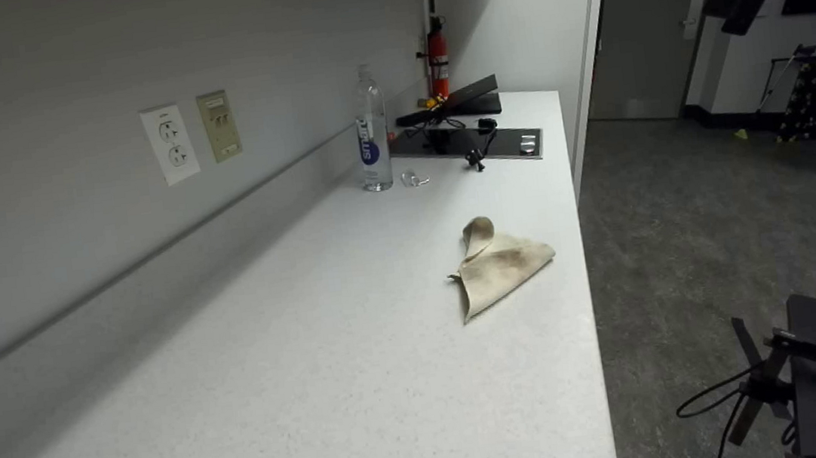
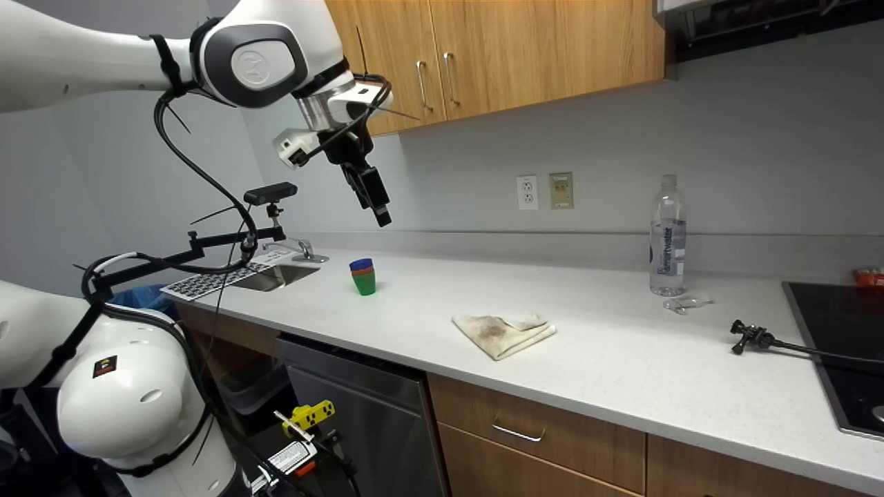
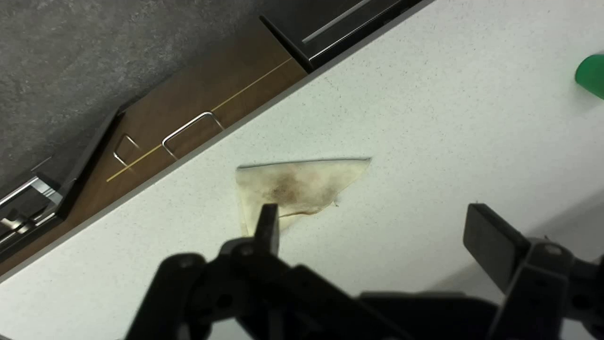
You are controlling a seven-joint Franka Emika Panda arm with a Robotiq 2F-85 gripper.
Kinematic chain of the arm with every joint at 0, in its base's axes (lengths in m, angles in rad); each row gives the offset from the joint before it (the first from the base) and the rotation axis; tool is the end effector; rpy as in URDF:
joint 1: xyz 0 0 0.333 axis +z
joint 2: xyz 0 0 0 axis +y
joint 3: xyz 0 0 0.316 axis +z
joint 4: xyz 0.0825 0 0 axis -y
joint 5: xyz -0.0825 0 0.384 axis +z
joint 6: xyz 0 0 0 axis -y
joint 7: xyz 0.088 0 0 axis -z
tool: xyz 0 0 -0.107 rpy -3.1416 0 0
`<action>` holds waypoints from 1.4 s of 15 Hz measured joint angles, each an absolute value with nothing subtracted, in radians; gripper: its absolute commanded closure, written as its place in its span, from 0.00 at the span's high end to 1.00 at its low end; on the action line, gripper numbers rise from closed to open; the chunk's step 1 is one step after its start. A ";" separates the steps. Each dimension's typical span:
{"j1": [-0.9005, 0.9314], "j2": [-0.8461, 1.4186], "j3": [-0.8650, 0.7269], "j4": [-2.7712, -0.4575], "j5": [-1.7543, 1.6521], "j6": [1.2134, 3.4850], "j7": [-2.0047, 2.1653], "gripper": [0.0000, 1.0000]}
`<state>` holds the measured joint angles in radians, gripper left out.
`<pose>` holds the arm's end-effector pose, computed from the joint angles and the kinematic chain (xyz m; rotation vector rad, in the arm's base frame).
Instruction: Unfold the towel
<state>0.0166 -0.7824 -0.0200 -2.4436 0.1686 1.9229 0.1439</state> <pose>0.3384 0.0091 0.5833 -2.9101 0.2638 -0.3639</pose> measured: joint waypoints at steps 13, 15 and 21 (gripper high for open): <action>0.017 -0.777 -0.018 -2.444 0.169 1.923 0.143 1.00; 0.016 -0.769 -0.019 -2.444 0.167 1.926 0.143 1.00; 0.008 -0.727 -0.021 -2.441 0.165 1.933 0.140 1.00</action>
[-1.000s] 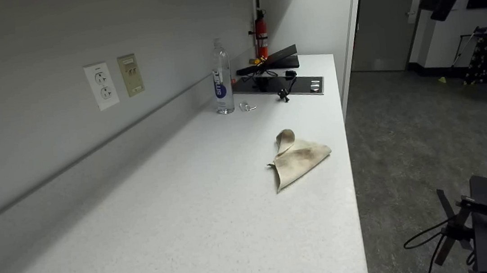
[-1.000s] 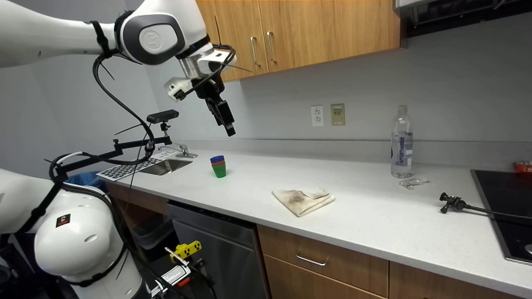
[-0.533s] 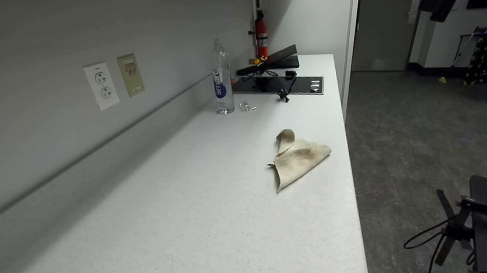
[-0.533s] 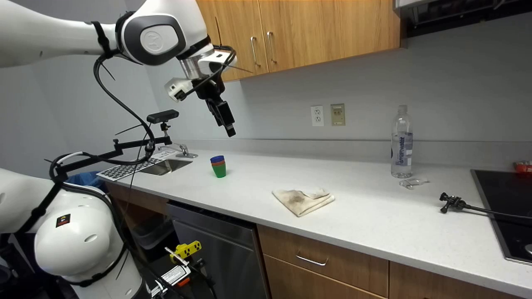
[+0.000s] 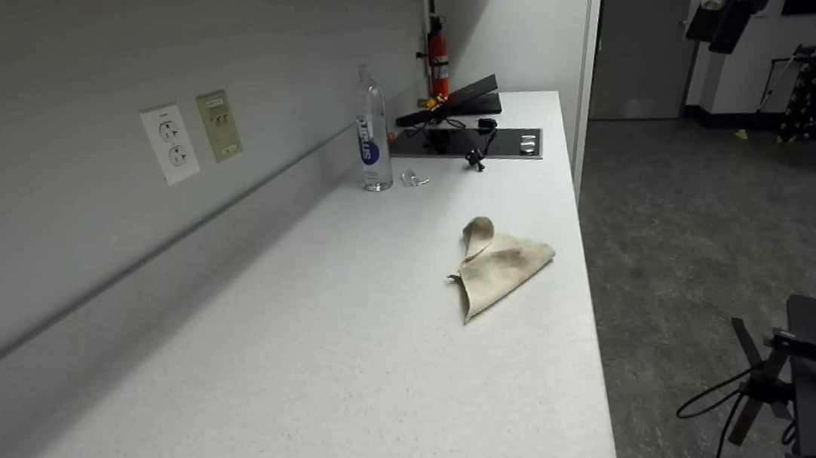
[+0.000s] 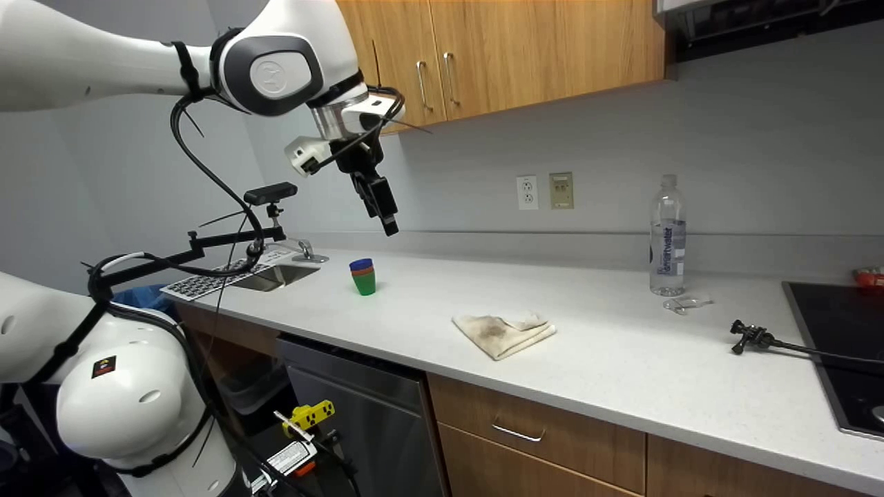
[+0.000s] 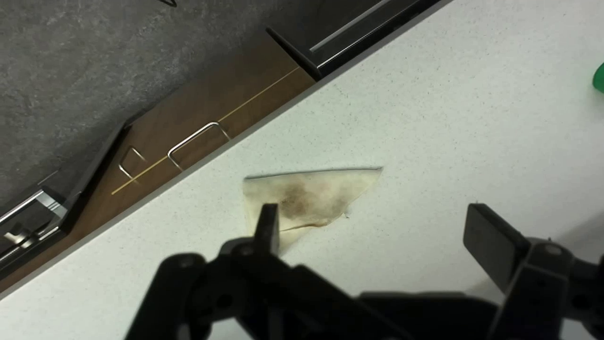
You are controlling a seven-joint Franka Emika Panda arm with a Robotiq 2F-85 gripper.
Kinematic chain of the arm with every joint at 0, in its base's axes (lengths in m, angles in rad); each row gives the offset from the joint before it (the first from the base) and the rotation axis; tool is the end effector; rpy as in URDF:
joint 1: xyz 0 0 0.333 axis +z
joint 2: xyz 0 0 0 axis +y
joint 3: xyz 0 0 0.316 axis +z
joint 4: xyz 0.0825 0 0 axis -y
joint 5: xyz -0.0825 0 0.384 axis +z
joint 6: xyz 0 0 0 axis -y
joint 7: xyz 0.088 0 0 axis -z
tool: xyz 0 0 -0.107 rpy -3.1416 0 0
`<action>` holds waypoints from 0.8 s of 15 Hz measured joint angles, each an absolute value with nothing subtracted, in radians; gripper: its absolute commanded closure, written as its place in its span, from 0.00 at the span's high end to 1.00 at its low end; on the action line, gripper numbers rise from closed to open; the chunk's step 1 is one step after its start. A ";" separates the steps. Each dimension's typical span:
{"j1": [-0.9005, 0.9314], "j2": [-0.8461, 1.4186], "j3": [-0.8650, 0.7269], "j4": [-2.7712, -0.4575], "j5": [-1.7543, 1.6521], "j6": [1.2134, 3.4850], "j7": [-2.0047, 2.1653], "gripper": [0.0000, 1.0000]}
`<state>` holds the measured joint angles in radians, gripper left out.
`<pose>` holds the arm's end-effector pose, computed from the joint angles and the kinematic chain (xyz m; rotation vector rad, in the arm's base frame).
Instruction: Unfold the towel
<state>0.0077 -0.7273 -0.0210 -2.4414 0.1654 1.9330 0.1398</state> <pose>0.3527 0.0053 0.5664 -2.9245 0.2802 -0.3047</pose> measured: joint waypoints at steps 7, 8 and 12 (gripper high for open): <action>0.007 -0.719 -0.019 -2.441 0.166 1.936 0.140 1.00; 0.007 -0.717 -0.018 -2.441 0.166 1.936 0.140 1.00; 0.007 -0.677 -0.013 -2.427 0.167 1.955 0.140 1.00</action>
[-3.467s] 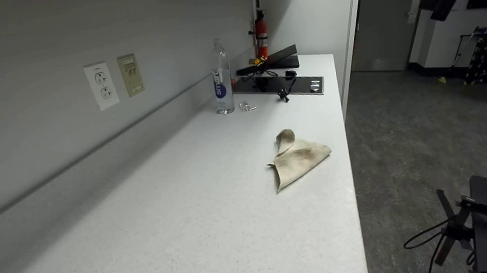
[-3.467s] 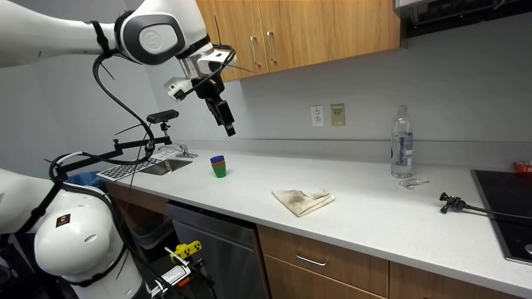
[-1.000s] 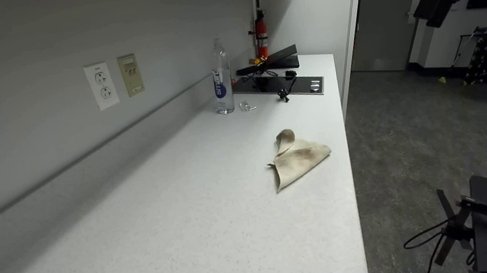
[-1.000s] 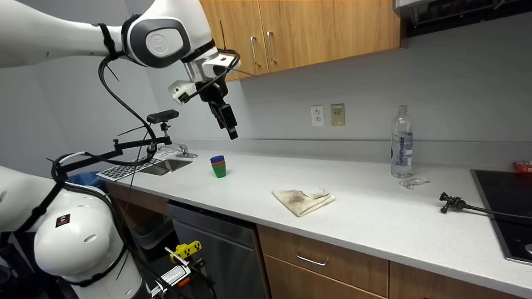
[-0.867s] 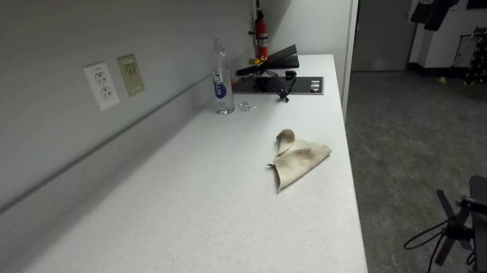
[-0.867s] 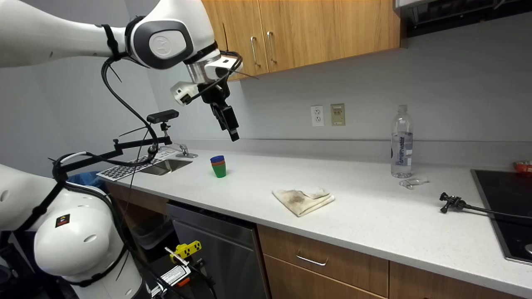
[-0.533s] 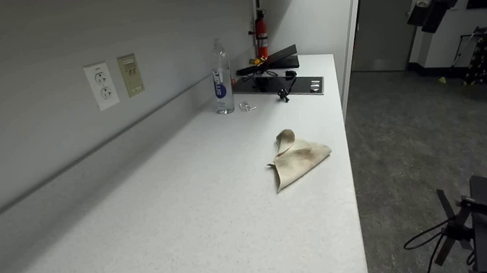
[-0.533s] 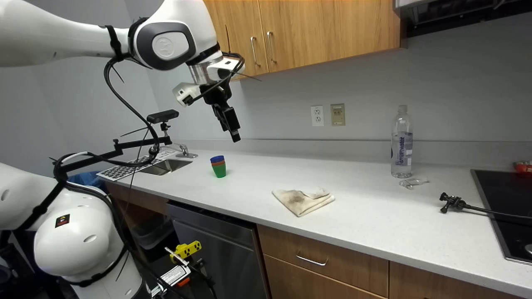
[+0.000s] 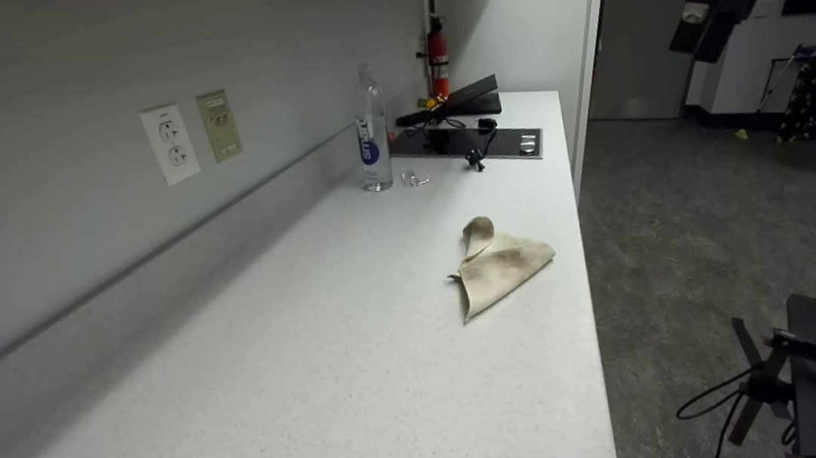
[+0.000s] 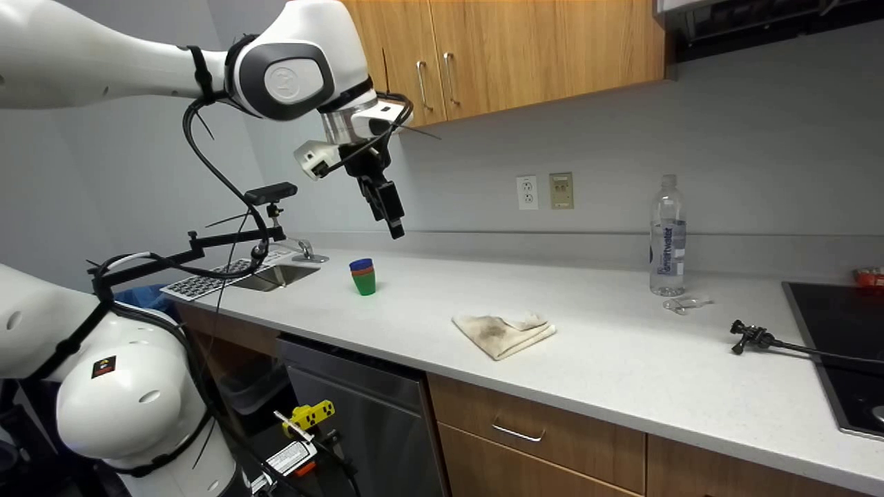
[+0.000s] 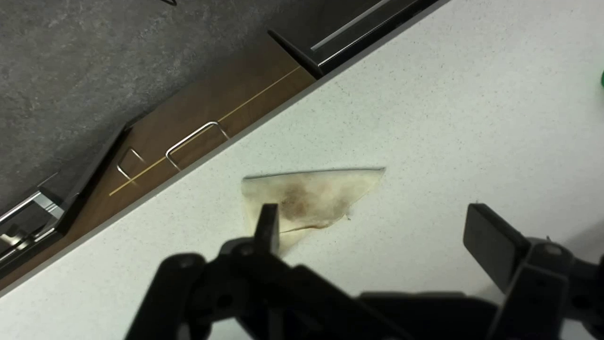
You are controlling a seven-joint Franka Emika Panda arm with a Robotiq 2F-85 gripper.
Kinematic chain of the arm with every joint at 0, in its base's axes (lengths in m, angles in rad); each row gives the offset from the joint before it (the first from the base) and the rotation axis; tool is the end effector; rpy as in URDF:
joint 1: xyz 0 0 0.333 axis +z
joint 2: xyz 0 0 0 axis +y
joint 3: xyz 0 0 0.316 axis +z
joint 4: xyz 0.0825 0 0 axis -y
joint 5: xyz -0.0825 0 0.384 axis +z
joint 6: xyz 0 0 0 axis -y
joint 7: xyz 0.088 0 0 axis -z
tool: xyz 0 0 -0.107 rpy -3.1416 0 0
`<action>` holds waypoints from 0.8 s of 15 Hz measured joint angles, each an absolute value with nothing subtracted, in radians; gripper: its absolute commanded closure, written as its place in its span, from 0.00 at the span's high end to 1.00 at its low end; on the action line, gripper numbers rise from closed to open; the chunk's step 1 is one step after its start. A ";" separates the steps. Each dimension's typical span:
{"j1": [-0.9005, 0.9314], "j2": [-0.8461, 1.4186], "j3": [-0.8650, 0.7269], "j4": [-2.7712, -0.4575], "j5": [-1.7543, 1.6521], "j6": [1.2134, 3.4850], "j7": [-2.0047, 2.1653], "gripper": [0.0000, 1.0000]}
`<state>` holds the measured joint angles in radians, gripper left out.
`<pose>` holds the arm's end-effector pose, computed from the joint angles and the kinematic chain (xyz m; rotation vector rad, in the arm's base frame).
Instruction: Unfold the towel
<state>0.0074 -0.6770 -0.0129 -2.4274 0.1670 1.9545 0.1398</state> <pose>0.3670 0.0082 0.5576 -2.9327 0.2795 -0.2835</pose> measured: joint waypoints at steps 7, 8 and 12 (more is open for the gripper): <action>0.012 -0.493 0.020 -2.353 0.166 2.127 0.140 1.00; 0.012 -0.460 0.025 -2.338 0.165 2.155 0.140 1.00; 0.012 -0.327 0.037 -2.269 0.122 2.239 0.140 1.00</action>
<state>0.0122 -0.3265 0.0373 -2.2689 0.1219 2.2388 0.1399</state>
